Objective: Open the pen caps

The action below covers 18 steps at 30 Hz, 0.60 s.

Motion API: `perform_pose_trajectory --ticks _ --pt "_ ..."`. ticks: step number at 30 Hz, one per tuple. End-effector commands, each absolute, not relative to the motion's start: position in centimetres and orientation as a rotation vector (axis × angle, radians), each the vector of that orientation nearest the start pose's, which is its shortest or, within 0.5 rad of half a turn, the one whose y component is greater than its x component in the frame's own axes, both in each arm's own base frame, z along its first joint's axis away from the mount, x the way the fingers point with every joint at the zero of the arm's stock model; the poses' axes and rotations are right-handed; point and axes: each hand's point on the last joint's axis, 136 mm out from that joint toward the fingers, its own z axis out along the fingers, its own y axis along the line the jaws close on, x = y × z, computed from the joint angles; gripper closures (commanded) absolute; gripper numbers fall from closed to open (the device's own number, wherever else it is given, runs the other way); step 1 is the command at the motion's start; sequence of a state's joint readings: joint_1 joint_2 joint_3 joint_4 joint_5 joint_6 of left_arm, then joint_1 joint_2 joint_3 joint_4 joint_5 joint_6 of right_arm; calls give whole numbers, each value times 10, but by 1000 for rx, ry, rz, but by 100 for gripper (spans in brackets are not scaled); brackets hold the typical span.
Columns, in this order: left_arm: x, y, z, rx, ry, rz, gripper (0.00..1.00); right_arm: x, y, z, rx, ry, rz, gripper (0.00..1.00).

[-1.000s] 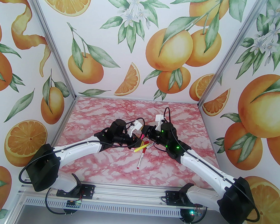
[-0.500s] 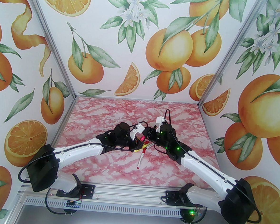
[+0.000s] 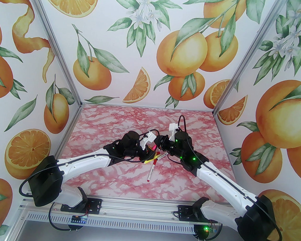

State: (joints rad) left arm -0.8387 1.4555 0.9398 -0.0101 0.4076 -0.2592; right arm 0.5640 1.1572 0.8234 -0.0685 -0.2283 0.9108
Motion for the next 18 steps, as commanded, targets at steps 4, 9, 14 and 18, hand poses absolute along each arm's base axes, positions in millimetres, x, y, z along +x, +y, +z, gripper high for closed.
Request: perform_pose_trajectory --ticks 4,9,14,18 --pt "205 -361 175 978 2140 -1154 99 345 193 299 287 1879 1100 90" --pt "209 -361 172 946 2162 -1140 99 353 186 300 297 1878 1075 90" --pt "209 -359 178 906 2166 -1133 99 362 178 299 324 1887 1068 91" --pt "208 -355 179 872 2194 -1121 100 367 173 302 338 1869 1047 91"
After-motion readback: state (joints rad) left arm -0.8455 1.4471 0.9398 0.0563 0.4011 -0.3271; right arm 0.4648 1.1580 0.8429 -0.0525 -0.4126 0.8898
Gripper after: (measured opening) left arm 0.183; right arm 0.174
